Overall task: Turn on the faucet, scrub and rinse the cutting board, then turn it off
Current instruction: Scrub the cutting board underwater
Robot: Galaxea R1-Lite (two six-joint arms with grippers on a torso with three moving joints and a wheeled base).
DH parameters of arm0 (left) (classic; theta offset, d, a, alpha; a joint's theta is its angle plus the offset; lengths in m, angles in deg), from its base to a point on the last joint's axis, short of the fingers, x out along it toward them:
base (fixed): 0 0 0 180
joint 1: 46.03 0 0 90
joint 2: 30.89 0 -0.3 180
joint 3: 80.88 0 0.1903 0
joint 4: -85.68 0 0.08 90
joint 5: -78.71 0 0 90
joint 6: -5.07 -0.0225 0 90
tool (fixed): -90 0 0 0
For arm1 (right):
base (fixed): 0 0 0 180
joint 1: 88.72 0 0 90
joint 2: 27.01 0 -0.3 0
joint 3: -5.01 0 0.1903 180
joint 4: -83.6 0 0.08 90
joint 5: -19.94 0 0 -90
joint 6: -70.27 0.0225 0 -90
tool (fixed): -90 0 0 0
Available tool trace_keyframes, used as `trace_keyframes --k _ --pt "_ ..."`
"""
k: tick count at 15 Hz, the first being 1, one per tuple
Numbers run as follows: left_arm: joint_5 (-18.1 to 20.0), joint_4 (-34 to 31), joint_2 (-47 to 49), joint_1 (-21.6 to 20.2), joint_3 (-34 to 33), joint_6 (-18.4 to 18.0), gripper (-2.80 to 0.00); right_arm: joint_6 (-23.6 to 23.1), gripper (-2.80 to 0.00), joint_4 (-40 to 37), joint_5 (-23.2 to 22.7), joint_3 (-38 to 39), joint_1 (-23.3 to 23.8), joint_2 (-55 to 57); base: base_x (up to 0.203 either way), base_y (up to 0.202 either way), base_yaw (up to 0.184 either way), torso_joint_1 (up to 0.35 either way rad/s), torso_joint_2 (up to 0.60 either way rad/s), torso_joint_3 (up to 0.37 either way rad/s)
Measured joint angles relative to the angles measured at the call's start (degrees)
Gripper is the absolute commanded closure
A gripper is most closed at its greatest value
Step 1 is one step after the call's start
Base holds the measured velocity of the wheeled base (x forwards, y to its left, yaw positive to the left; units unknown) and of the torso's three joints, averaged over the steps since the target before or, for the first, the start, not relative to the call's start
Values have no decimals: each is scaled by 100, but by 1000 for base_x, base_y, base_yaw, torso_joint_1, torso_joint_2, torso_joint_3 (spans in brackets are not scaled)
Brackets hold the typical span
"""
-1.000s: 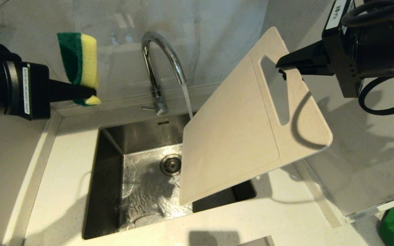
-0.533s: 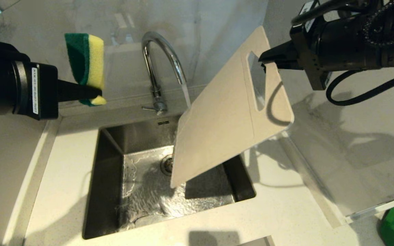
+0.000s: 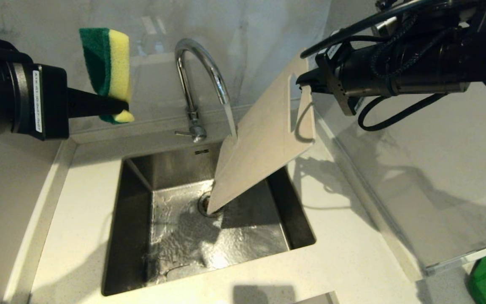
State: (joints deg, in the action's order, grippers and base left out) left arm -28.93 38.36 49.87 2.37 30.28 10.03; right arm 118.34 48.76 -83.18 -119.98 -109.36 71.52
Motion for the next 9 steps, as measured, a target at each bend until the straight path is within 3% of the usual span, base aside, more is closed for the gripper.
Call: trace_keyframes --k 9 --pt "9 4 -6 6 -57 27 0 115 0 -20 17 -201 0 153 0 0 0 0 0 0"
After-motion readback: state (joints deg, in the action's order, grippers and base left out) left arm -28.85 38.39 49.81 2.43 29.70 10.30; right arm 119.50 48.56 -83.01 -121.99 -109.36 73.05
